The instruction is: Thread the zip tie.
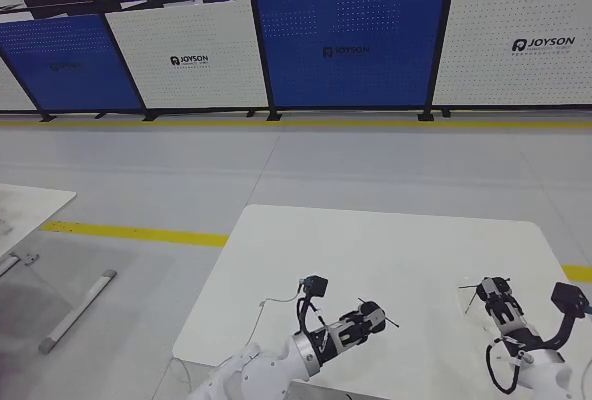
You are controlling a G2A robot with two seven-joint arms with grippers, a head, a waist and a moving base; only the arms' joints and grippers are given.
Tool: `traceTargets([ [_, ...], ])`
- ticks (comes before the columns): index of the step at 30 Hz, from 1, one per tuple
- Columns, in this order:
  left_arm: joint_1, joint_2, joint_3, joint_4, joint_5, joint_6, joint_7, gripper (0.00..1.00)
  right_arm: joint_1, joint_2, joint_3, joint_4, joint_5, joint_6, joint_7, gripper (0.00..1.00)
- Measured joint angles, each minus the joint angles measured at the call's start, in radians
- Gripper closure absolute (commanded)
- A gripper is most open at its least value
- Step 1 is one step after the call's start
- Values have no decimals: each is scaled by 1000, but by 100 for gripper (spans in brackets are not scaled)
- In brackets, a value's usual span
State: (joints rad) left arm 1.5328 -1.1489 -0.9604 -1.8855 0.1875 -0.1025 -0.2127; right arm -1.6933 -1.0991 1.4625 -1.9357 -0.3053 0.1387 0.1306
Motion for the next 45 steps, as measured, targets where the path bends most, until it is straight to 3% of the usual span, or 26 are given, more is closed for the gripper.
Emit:
traceTargets([
  [10, -4, -1, -1, 4, -2, 5, 15, 100, 0, 0, 0, 0, 0, 0, 0, 100],
  [15, -22, -11, 1, 28, 130, 92, 191, 100, 0, 0, 0, 0, 0, 0, 0, 100],
  [18, -29, -18, 25, 42, 208, 135, 254, 100, 0, 0, 0, 0, 0, 0, 0, 100],
  [26, -29, -18, 26, 41, 199, 134, 252, 100, 0, -1, -13, 2, -5, -13, 4, 100],
  [29, -29, -18, 26, 41, 199, 134, 252, 100, 6, -9, -69, 4, -17, -41, -6, 100],
  [36, -29, -18, 26, 41, 199, 134, 252, 100, 40, -37, -193, 20, 84, -45, -57, 100],
  [45, -29, -18, 26, 41, 199, 134, 252, 100, 42, -37, -195, 23, 65, -39, -58, 100],
])
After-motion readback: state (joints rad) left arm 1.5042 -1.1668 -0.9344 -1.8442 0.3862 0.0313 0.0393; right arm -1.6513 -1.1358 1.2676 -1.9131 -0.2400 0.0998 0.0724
